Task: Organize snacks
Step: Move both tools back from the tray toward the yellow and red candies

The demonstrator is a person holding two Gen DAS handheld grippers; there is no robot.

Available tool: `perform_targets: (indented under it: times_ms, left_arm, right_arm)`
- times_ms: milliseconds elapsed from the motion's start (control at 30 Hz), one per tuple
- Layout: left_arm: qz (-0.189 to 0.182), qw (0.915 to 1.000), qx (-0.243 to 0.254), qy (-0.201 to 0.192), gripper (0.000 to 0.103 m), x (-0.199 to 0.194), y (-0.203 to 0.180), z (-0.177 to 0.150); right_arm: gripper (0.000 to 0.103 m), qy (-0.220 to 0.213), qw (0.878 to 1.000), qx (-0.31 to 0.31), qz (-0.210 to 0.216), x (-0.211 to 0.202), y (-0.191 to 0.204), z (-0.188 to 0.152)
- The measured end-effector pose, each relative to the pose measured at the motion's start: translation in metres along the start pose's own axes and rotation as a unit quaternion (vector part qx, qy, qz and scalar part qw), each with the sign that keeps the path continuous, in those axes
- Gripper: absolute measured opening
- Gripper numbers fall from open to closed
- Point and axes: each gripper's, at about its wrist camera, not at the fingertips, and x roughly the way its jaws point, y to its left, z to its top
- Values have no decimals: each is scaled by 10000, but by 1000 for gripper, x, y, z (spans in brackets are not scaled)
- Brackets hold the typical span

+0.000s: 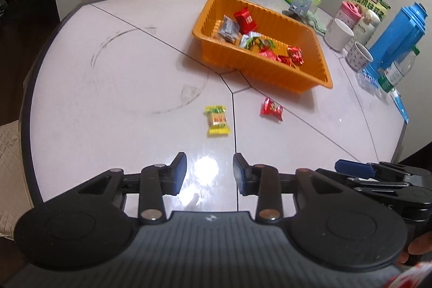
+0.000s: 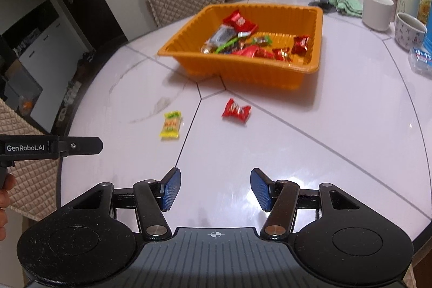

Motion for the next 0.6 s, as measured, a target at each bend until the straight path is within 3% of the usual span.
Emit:
perform_targets:
  times_ms: [600]
  left_arm:
    - [-120, 9987, 393, 292, 34, 16, -19, -14]
  right_arm:
    - [58, 203, 9997, 29, -90, 10, 6, -13]
